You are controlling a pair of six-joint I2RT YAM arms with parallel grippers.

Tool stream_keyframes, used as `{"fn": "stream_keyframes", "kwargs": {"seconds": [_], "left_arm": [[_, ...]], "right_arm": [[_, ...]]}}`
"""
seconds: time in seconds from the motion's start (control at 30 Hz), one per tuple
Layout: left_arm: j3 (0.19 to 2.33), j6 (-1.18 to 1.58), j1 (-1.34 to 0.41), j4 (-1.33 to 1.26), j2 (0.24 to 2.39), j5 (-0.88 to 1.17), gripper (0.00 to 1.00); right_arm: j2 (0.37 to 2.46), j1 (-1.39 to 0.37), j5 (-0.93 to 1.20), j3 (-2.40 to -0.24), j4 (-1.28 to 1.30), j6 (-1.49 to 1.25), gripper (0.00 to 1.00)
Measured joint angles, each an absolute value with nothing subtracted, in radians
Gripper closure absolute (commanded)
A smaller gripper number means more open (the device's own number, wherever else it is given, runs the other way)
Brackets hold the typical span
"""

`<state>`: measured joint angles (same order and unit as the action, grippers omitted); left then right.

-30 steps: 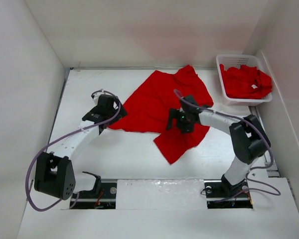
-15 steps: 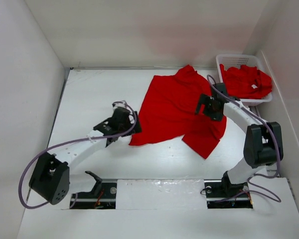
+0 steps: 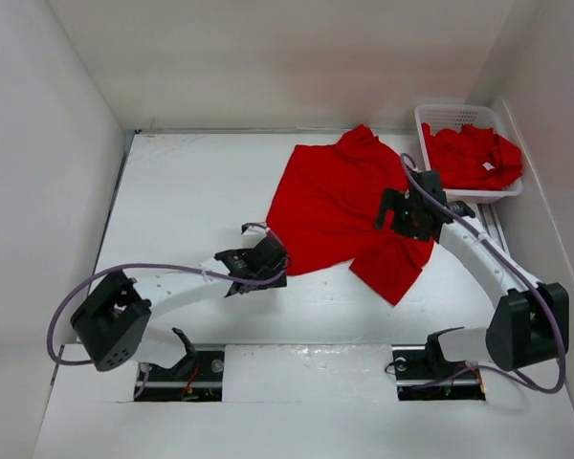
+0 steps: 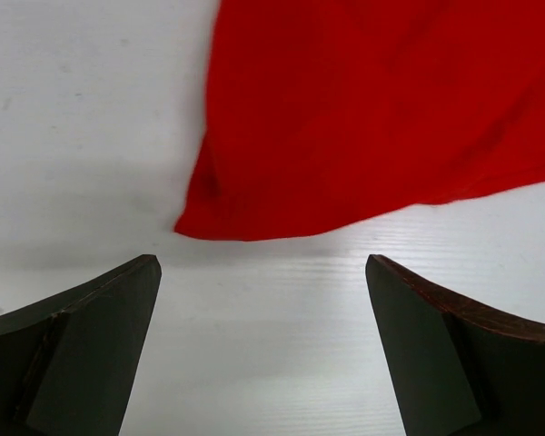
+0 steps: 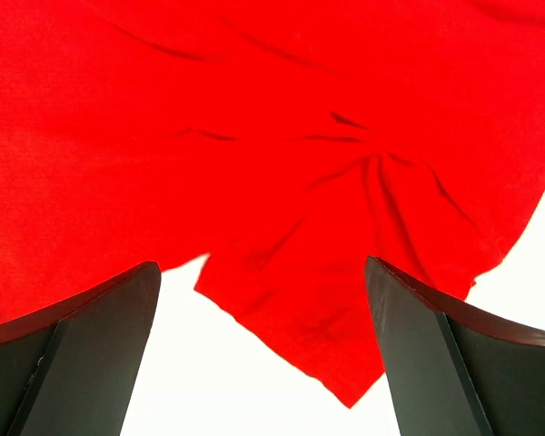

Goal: Fold and stack the t-shirts
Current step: Flatten out the tshirt

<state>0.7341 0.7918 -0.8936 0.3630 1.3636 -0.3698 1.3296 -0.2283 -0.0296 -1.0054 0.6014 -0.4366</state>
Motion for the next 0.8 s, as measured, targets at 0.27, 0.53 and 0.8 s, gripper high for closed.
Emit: {"fn": "stream_keyframes", "kwargs": {"seconds": [0.27,0.53,0.8], "left_arm": [[0.590,0.675,-0.836,0.184,1.229,-0.366,0.15],[0.563,0.587,-0.836,0.041,1.211,-0.368,0.22],[0.563,0.585,-0.836,0.024,1.326,-0.374,0.31]], "right_arm": [[1.322,-0.206,-0.029,-0.982,0.622,-0.437,0.00],[1.321,-0.193,-0.029,-0.982,0.626,-0.437,0.00],[1.296,-0.163,-0.025,-0.971,0.636,-0.437,0.00]]}}
